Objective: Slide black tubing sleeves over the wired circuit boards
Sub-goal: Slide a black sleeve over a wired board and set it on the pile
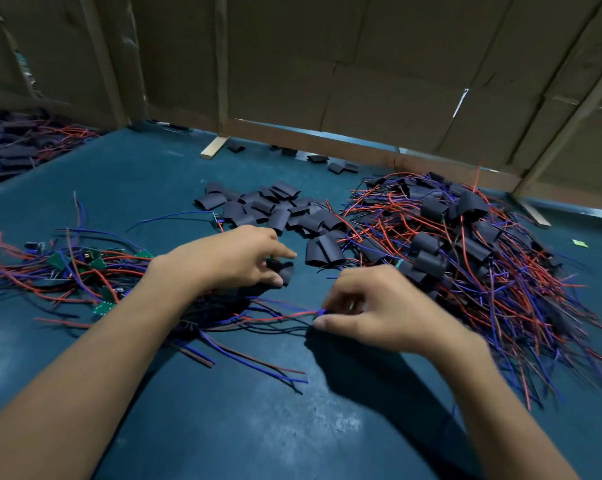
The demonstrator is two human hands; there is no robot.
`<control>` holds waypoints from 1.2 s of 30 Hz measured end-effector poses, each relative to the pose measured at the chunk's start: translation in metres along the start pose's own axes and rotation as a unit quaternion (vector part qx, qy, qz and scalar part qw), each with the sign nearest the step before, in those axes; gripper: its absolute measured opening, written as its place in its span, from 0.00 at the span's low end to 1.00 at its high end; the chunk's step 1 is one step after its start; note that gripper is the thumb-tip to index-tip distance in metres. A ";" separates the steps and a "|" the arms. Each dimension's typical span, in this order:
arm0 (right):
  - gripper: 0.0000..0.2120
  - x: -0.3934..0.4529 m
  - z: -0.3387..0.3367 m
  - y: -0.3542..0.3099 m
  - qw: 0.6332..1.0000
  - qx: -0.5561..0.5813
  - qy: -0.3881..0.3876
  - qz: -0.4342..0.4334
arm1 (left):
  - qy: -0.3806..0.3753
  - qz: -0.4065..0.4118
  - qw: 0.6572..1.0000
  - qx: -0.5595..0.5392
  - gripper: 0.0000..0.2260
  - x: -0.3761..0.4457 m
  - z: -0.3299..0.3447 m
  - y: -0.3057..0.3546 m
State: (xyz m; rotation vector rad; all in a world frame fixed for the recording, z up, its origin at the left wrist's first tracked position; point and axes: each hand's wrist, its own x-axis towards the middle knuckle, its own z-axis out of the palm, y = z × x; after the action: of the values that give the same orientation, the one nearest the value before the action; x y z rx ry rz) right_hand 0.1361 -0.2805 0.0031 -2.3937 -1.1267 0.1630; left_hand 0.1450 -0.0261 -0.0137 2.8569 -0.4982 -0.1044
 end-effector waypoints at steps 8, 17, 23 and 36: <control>0.10 -0.012 -0.032 0.016 0.961 0.245 0.097 0.083 | 0.021 -0.014 1.000 -0.002 0.24 -0.001 0.004 0.004; 0.01 -0.010 -0.030 0.024 0.916 0.309 0.243 0.086 | 0.131 0.045 0.989 -0.059 0.17 -0.005 -0.002 0.012; 0.02 -0.013 -0.039 0.028 0.861 0.378 0.337 0.041 | 0.142 0.056 0.986 -0.067 0.15 -0.009 -0.003 0.019; 0.08 -0.012 -0.041 0.032 0.836 0.427 0.338 0.065 | 0.184 0.090 0.972 -0.115 0.19 -0.010 -0.011 0.028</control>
State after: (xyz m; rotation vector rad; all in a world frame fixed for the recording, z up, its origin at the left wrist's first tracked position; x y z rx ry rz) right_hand 0.1627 -0.3225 0.0224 -1.4983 -0.4000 -0.1198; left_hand 0.1280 -0.0456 0.0035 2.5084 -0.6158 0.3674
